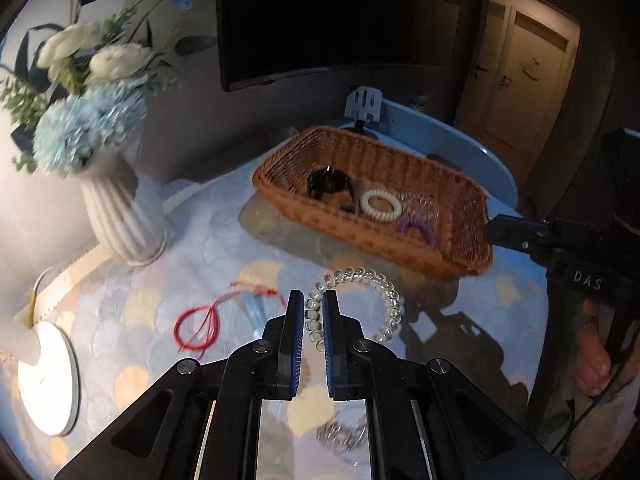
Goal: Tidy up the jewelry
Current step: 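Carry both items over the basket and open both tools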
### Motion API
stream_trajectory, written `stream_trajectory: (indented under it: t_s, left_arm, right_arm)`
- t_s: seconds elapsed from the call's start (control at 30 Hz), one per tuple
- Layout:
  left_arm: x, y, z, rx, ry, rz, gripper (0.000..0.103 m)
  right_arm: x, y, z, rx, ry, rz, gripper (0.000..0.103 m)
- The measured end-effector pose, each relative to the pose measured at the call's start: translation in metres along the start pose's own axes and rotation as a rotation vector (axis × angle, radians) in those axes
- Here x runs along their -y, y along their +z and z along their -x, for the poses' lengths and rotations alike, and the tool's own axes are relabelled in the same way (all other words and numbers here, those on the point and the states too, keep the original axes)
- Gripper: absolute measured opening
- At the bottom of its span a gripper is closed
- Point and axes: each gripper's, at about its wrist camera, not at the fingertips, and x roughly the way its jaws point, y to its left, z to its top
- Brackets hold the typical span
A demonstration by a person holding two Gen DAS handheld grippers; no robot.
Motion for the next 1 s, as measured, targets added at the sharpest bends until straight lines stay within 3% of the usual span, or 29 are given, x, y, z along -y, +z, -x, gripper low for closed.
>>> stream_trajectory:
  t_s: [0.13, 0.3, 0.4, 0.63, 0.87, 1.0]
  left_arm:
    - [0.022, 0.041, -0.025, -0.002, -0.058, -0.012, 0.009]
    - [0.048, 0.065, -0.068, -0.058, -0.045, -0.032, 0.009]
    - [0.057, 0.068, -0.092, -0.093, -0.056, -0.02, 0.009]
    - [0.063, 0.069, -0.131, -0.149, -0.064, -0.01, 0.009]
    - [0.062, 0.068, -0.137, -0.149, -0.067, -0.002, 0.009]
    - [0.061, 0.067, -0.133, -0.164, -0.06, 0.001, 0.016]
  right_arm:
    - [0.034, 0.02, -0.025, -0.037, 0.006, -0.059, 0.024]
    - [0.066, 0.029, -0.063, -0.133, 0.015, -0.114, 0.024]
    - [0.08, 0.028, -0.083, -0.204, 0.049, -0.147, 0.025]
    - [0.08, 0.027, -0.092, -0.242, 0.002, -0.092, 0.025]
    - [0.081, 0.028, -0.092, -0.251, 0.003, -0.096, 0.025]
    - [0.088, 0.027, -0.087, -0.254, 0.04, -0.142, 0.026]
